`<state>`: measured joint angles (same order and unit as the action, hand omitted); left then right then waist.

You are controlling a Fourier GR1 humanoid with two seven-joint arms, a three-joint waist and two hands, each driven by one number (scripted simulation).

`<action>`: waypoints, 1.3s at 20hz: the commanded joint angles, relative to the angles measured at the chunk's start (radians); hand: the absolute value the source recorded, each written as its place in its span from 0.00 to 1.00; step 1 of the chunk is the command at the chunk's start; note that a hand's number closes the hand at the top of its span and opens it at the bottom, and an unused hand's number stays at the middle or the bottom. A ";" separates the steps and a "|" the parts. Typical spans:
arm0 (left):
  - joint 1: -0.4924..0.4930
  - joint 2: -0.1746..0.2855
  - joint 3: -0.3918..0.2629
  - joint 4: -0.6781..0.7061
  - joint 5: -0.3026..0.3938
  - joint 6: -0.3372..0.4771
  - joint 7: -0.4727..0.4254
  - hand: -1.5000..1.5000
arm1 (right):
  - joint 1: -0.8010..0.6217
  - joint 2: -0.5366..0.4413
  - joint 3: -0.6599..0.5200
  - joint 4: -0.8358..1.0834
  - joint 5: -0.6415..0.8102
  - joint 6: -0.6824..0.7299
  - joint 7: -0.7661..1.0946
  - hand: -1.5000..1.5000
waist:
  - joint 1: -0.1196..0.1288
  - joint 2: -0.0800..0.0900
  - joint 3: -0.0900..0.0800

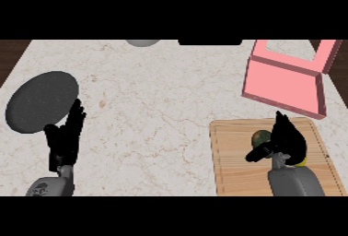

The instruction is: Pick the squash from the cutting board and place it in the cardboard box

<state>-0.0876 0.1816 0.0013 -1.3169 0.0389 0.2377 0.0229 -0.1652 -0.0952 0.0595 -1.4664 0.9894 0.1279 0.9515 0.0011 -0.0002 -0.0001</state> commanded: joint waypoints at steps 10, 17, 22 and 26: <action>0.010 0.001 0.038 0.021 -0.017 -0.026 -0.012 0.50 | 0.024 -0.033 0.110 0.043 0.091 -0.093 -0.218 1.00 | -0.002 0.000 0.000; 0.016 0.007 0.042 0.015 -0.010 -0.033 -0.014 0.50 | 0.103 -0.090 0.434 -0.094 0.047 0.120 -0.548 1.00 | -0.007 -0.004 -0.001; 0.018 -0.021 0.046 0.026 0.000 -0.040 -0.043 0.50 | 0.155 -0.175 0.450 -0.301 0.063 0.172 -0.565 1.00 | -0.007 -0.002 -0.001; -0.040 -0.015 0.036 0.000 -0.025 -0.023 0.032 0.50 | 0.237 -0.208 0.469 -0.451 0.107 0.129 -0.574 1.00 | -0.008 -0.002 0.000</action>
<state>-0.1051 0.1788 0.0492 -1.3152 0.0327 0.2046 0.0443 0.0217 -0.2761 0.4951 -1.7967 1.0643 0.2545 0.3888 -0.0062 -0.0030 -0.0006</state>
